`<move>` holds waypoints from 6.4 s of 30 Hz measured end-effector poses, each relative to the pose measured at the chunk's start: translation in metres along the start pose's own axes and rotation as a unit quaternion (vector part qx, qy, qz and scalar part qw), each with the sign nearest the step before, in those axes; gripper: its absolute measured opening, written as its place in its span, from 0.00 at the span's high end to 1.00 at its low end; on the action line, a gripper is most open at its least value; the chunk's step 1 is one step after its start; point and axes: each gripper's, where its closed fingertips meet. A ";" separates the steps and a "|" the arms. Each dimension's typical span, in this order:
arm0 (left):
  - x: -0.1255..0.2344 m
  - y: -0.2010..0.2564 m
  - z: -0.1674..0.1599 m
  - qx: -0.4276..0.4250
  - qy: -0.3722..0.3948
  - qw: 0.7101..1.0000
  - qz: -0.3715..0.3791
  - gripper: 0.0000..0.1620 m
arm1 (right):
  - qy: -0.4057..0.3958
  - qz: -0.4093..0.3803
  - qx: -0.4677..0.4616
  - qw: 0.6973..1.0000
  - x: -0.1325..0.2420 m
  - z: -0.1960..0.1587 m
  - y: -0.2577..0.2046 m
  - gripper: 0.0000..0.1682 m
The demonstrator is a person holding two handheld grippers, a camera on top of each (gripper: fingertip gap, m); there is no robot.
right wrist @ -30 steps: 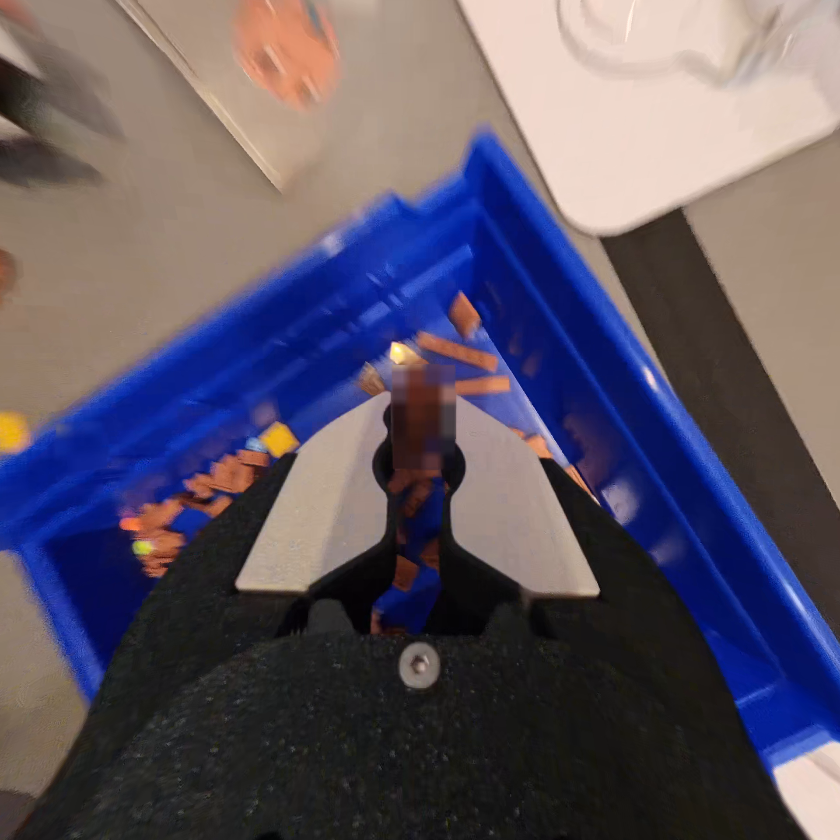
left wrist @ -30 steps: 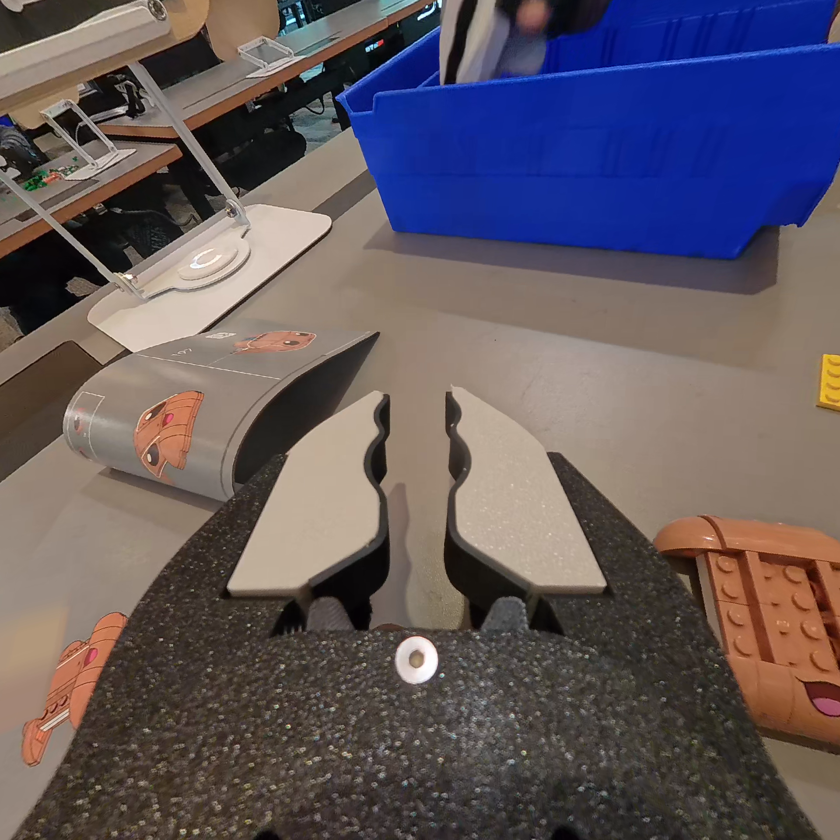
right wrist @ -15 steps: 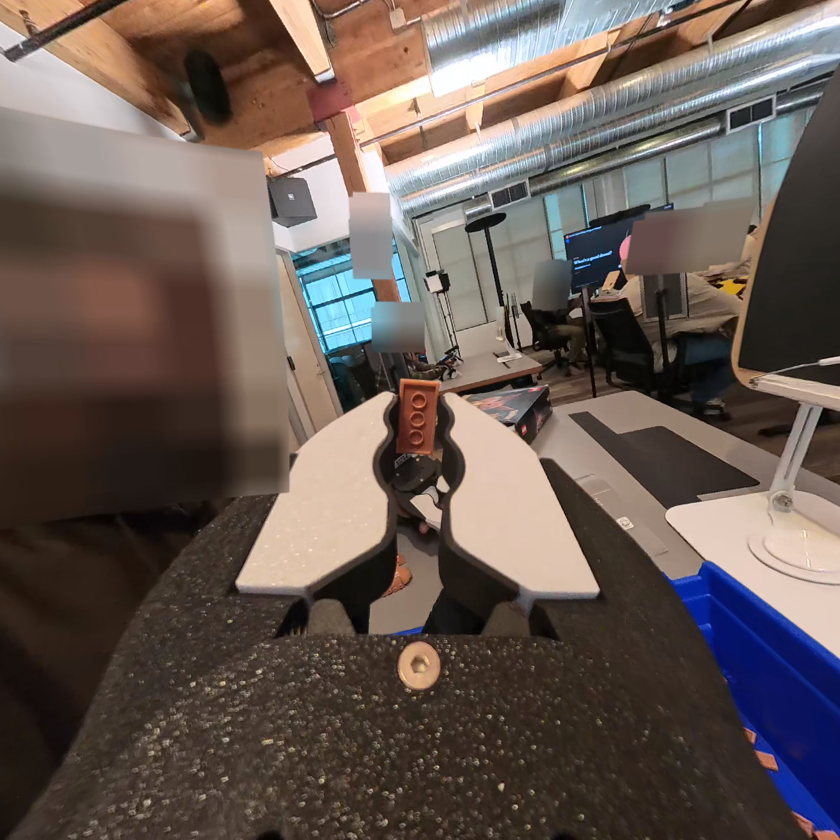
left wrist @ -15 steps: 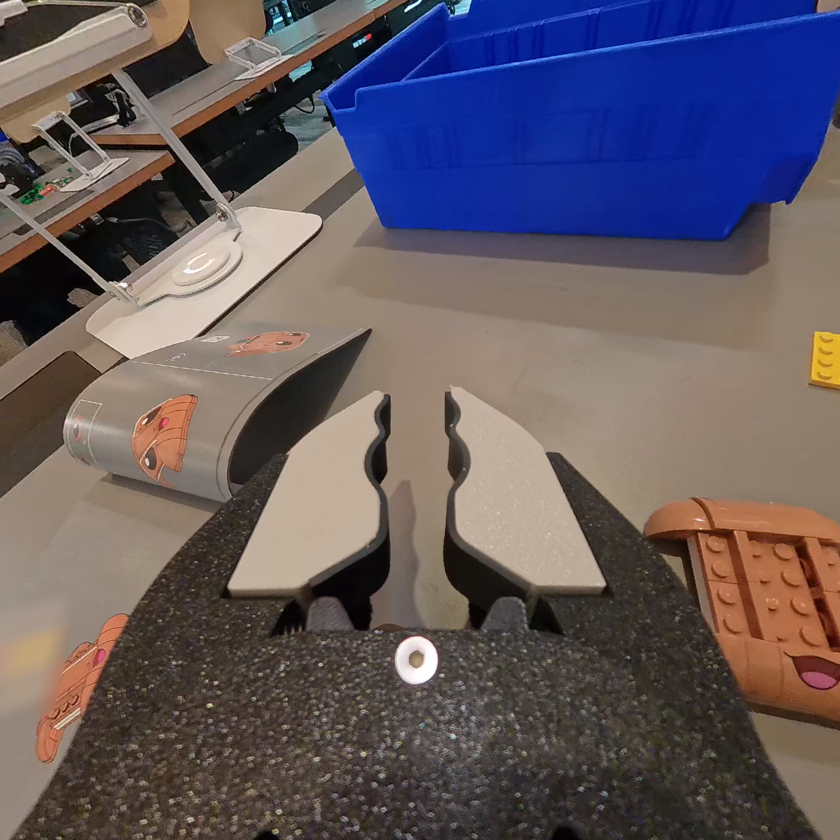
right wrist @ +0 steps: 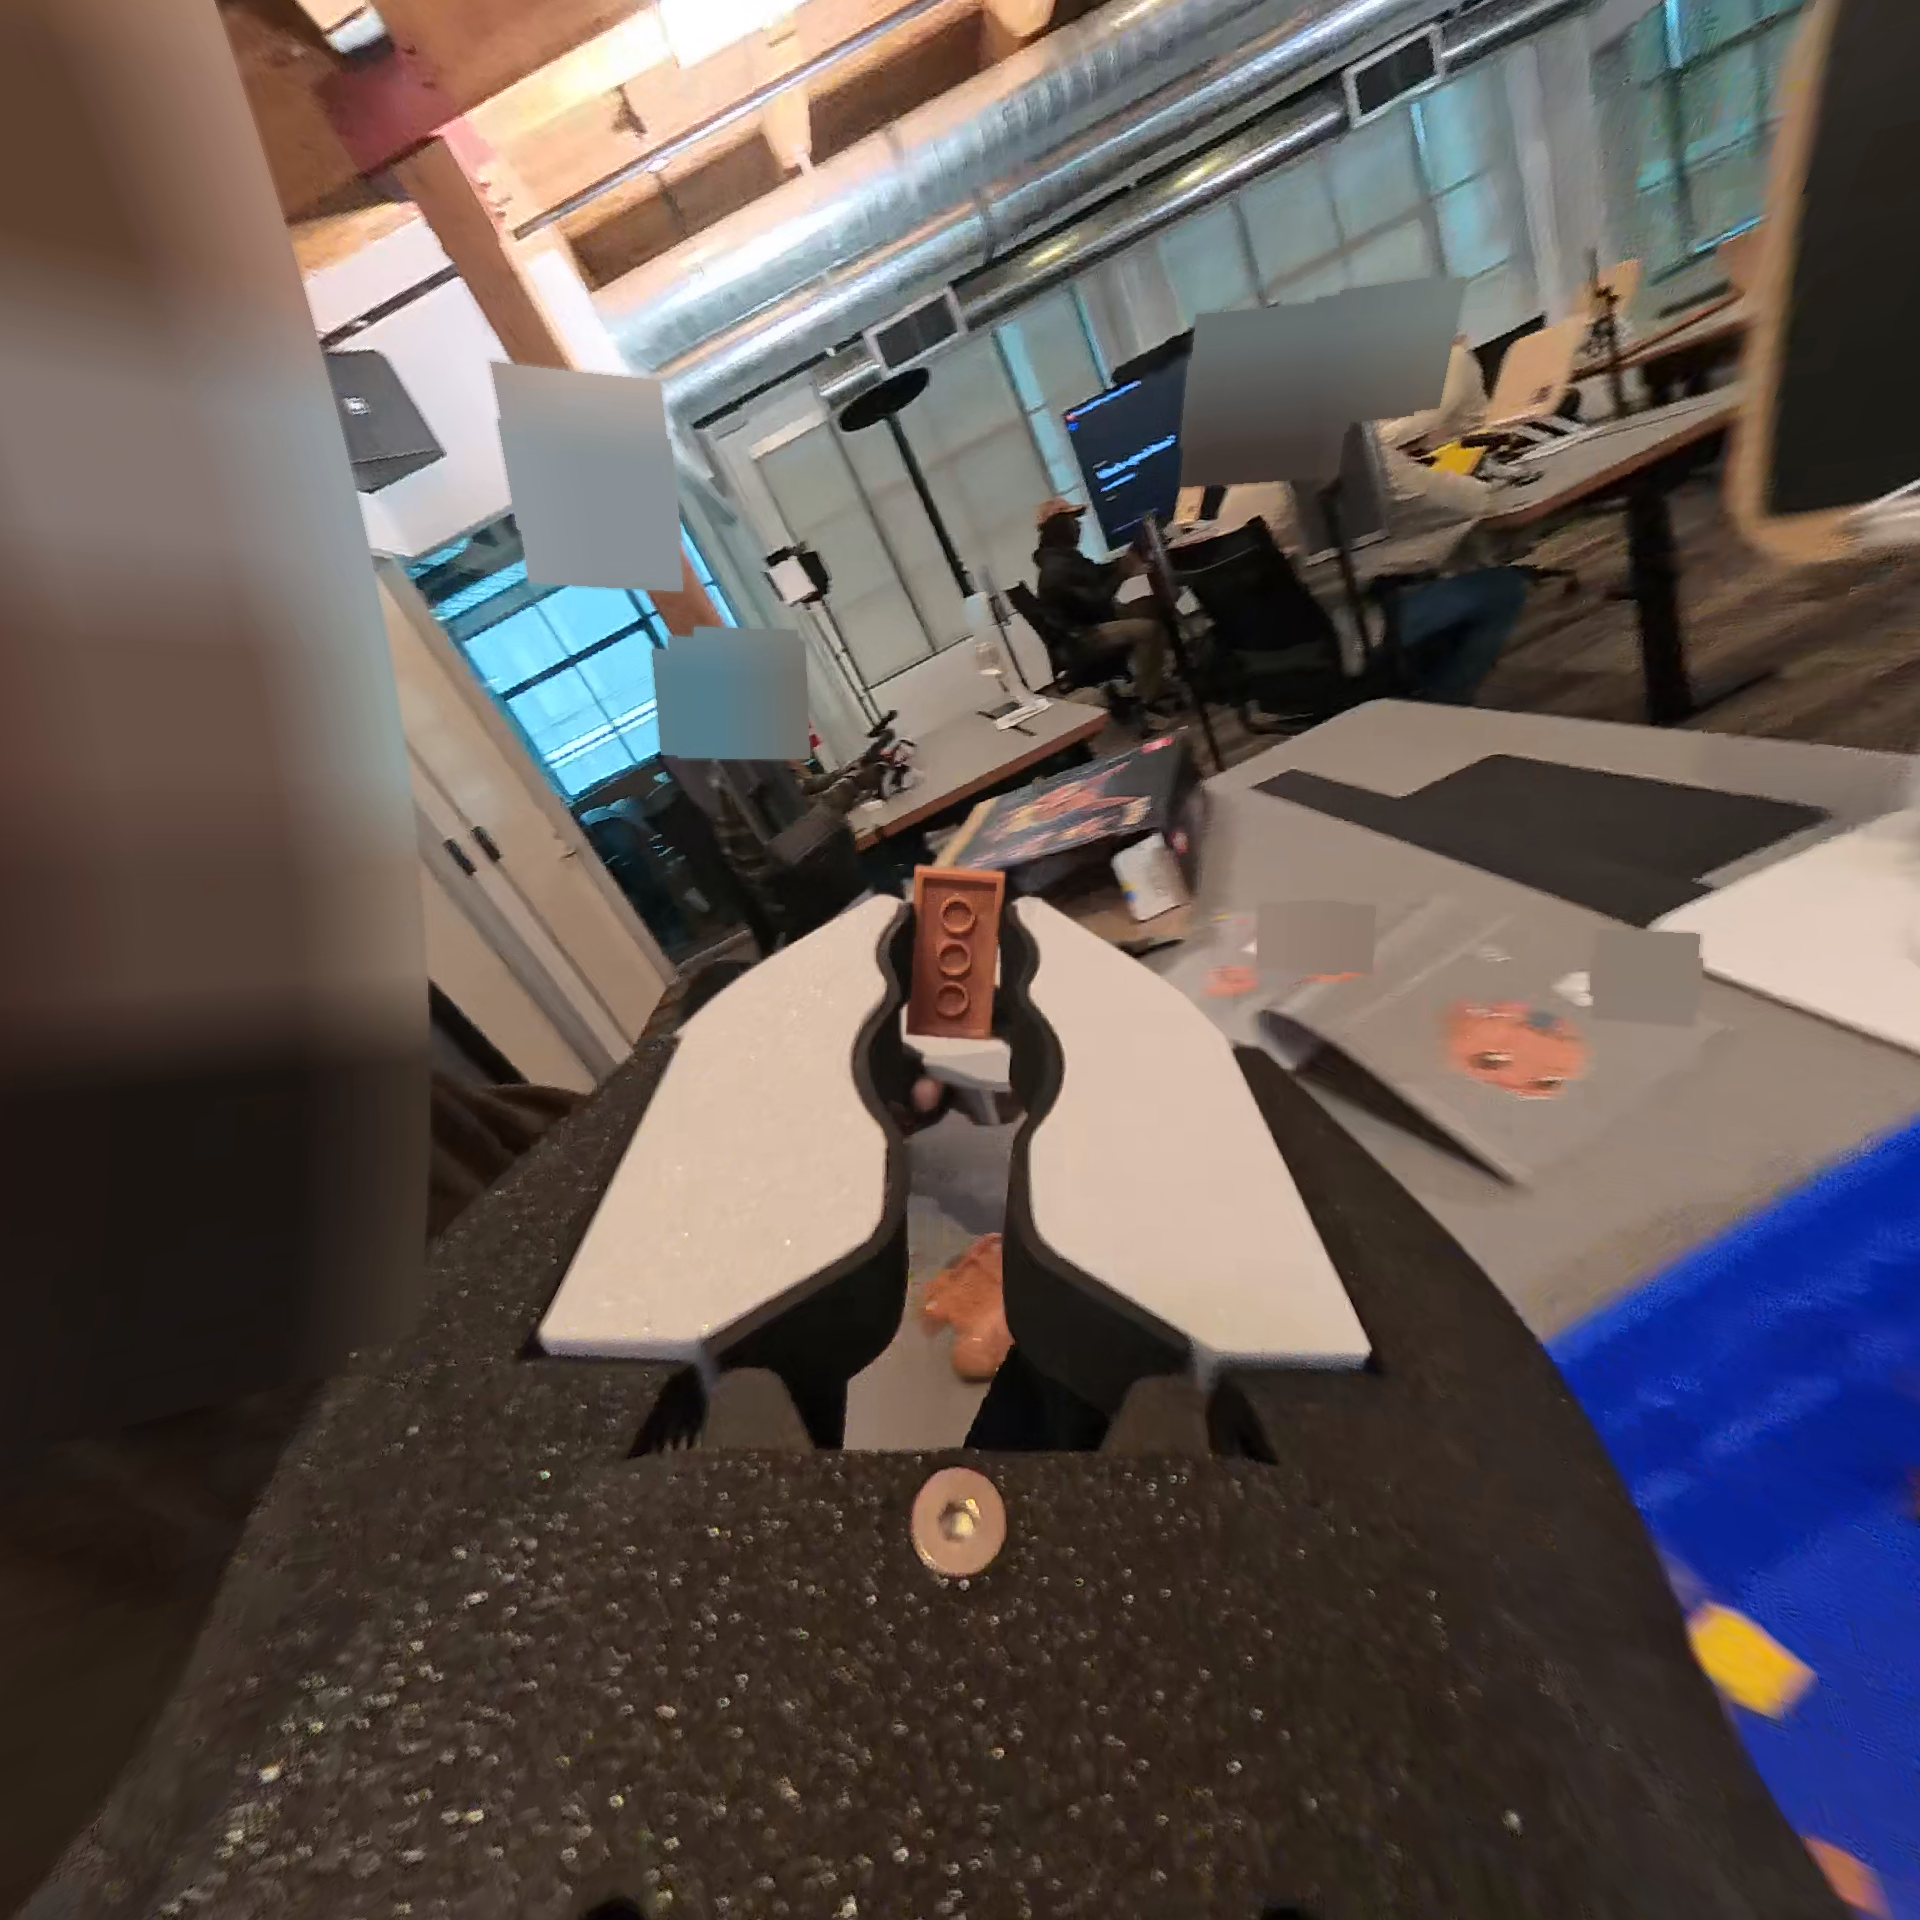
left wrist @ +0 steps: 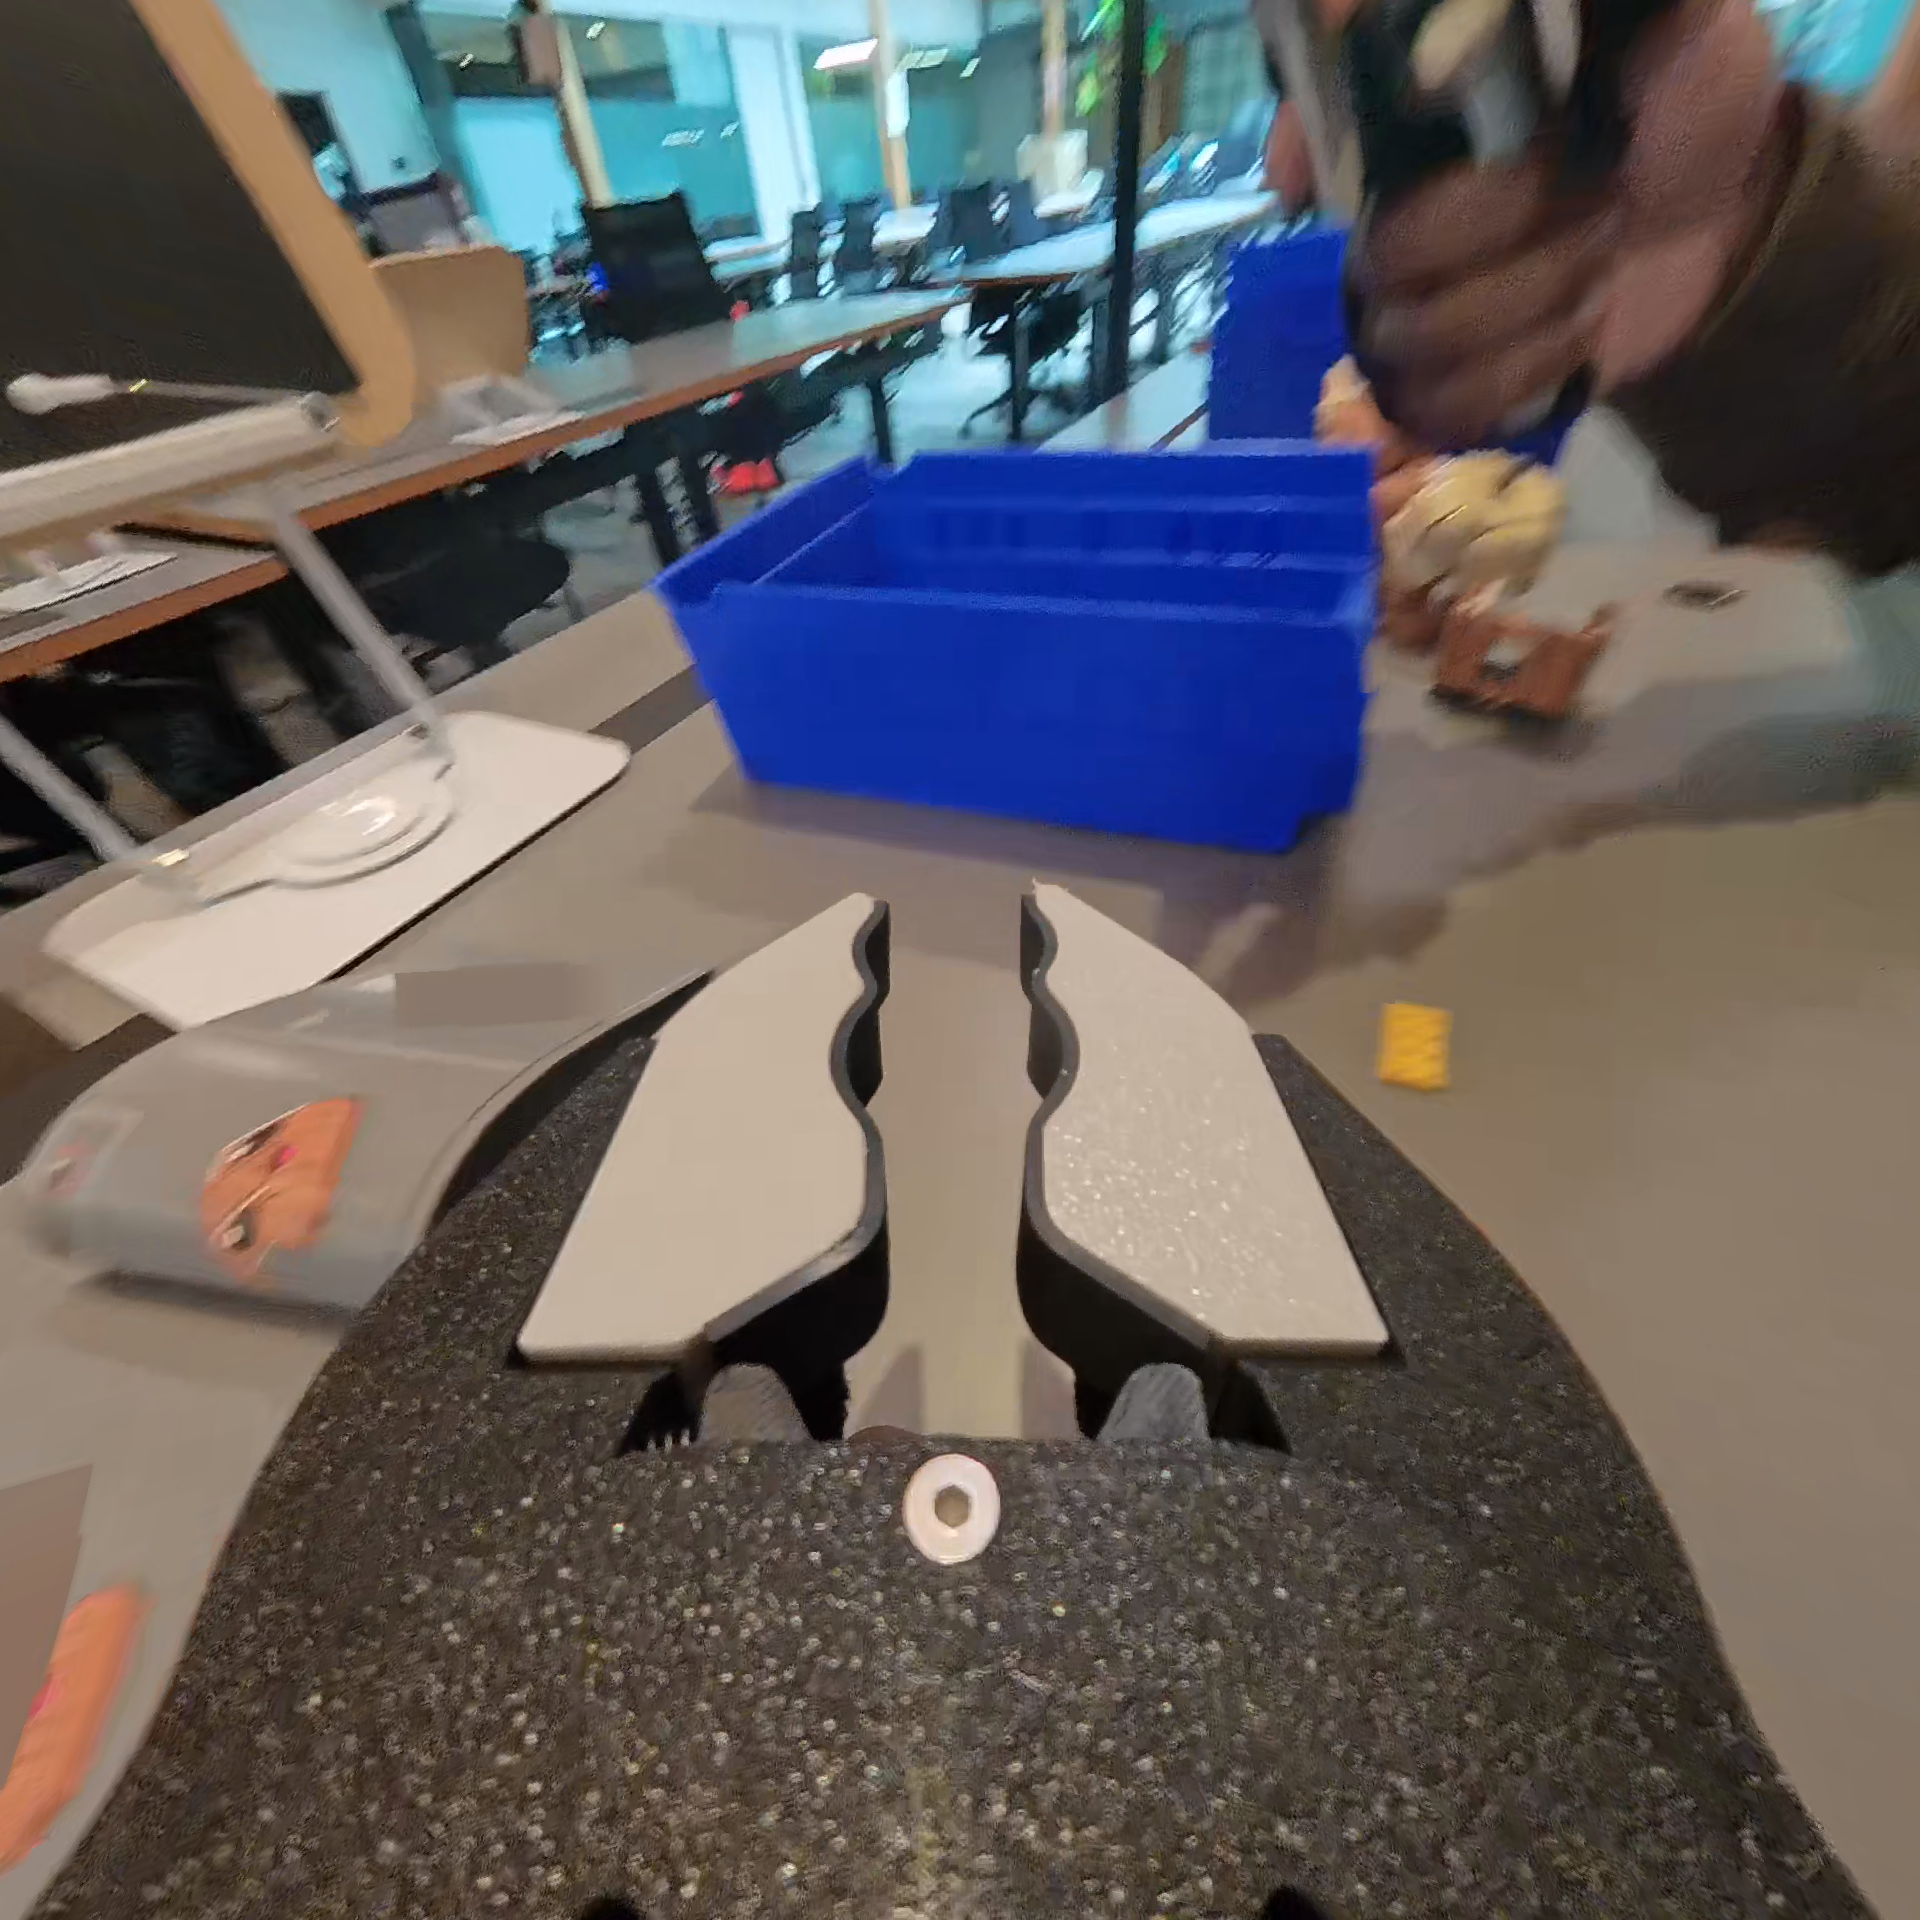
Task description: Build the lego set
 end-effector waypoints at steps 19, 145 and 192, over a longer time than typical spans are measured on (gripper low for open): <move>0.020 0.149 0.028 0.187 0.107 0.958 -0.188 0.81 | 0.151 0.081 -0.096 0.980 -0.061 -0.142 -0.078 0.91; 0.008 0.138 -0.112 -0.229 -0.376 0.881 -0.174 0.89 | -0.354 -0.097 0.109 0.924 -0.042 -0.266 -0.024 0.80; -0.003 0.139 -0.112 -0.192 -0.452 0.855 -0.165 0.89 | -0.336 -0.085 0.125 0.930 -0.039 -0.264 -0.032 0.81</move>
Point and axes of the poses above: each gripper's, where its closed fingertips meet, x back along the fingers, z out of its top, y = z × x across the jaws, and after that the axes turned 5 degrees about -y, right-handed
